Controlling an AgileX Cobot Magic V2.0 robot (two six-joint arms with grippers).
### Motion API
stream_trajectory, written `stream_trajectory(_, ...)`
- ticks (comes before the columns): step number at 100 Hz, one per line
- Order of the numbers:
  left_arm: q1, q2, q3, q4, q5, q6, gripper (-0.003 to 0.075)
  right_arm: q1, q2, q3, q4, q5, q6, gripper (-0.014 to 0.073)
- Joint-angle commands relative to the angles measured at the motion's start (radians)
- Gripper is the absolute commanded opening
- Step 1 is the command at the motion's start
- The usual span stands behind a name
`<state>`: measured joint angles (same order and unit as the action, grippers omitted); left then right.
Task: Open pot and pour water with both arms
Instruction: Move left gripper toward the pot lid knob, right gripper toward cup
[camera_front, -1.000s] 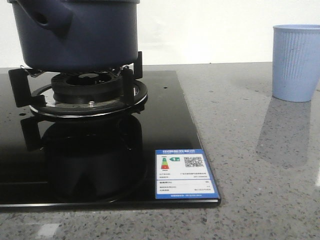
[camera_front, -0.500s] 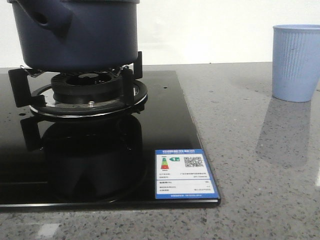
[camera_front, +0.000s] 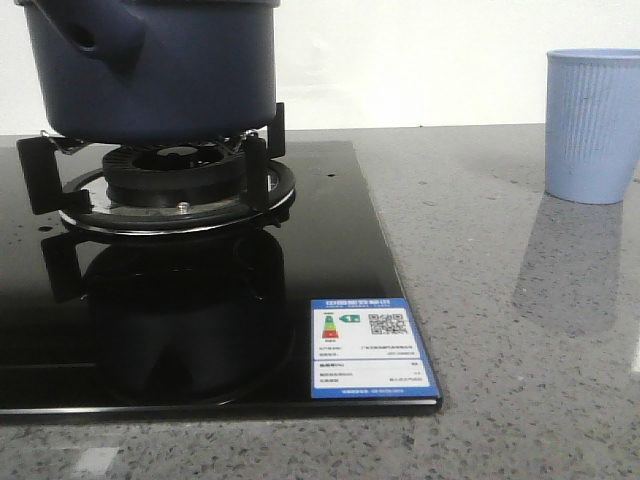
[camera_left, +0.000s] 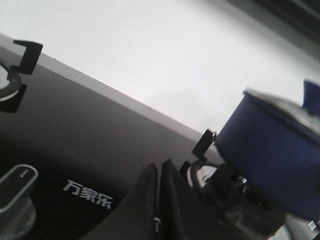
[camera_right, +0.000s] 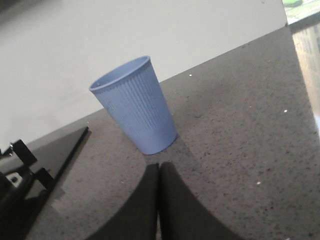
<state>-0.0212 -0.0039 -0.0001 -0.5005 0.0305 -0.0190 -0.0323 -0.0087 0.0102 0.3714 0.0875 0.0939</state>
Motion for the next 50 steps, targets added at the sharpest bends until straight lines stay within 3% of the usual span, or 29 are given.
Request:
stream_trajectory(1, -0.003, -0.025, 0.032, -0.126, -0.085, -0.012, -0.0019, -0.007, -0.020, 0.025, 0.097, -0.087, -0.001, -0.0067)
stream_trajectory(13, -0.003, -0.025, 0.000, -0.237, -0.092, -0.012, -0.0019, -0.007, -0.020, -0.019, 0.098, -0.026, -0.001, -0.0066)
stream_trajectory(24, -0.003, -0.025, -0.100, -0.194, -0.052, 0.006, -0.0019, -0.007, -0.013, -0.116, 0.069, 0.064, -0.054, -0.0066)
stream_trajectory(39, -0.003, 0.054, -0.323, -0.004, 0.162, 0.141, -0.0019, -0.007, 0.070, -0.294, 0.039, 0.200, -0.233, -0.0066)
stream_trajectory(50, -0.003, 0.187, -0.493, 0.016, 0.313, 0.249, -0.0019, -0.007, 0.212, -0.418, 0.039, 0.311, -0.375, -0.0066)
